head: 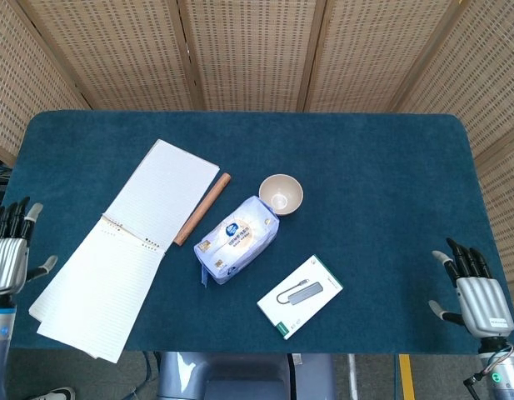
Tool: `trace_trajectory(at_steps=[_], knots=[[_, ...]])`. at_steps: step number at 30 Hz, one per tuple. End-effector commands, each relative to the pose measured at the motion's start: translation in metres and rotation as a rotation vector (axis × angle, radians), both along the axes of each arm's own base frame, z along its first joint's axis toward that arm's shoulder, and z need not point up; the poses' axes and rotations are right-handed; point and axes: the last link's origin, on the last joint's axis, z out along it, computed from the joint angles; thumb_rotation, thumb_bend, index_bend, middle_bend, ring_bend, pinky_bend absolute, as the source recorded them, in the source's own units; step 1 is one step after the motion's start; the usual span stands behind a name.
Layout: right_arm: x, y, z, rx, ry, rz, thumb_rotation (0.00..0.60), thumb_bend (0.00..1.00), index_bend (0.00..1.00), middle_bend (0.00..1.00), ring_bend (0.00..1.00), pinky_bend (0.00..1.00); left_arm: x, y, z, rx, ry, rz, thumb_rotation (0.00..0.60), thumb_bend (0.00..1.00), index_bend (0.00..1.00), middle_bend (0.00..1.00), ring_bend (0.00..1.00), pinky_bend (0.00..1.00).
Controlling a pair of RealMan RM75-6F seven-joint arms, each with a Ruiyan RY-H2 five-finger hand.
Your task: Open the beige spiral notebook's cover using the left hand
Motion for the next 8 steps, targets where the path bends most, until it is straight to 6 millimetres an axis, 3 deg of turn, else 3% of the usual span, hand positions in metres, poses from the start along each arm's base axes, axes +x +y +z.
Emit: trace_trajectory(at_steps=[1, 4, 8], knots=[[0.0, 0.0, 0.0, 0.0, 0.0, -0.002, 0.6, 0.23, 0.15, 0.0, 0.0, 0.03, -0.001, -0.027, -0.015, -0.035, -0.061, 0.027, 0.6, 0.19, 0.13, 0.0, 0.0, 0.0], [-0.001, 0.0, 0.0, 0.0, 0.002, 0.0, 0.6, 0.23, 0.15, 0.0, 0.0, 0.03, -0.004, -0.042, -0.026, -0.073, -0.088, 0.058, 0.6, 0.19, 0.14, 0.0, 0.0, 0.0], [0.0, 0.0, -0.001, 0.005, 0.006, 0.003, 0.6, 0.23, 0.15, 0.0, 0.0, 0.03, -0.009, -0.048, -0.035, -0.123, -0.078, 0.075, 0.6, 0.2, 0.15, 0.0, 0.0, 0.0]])
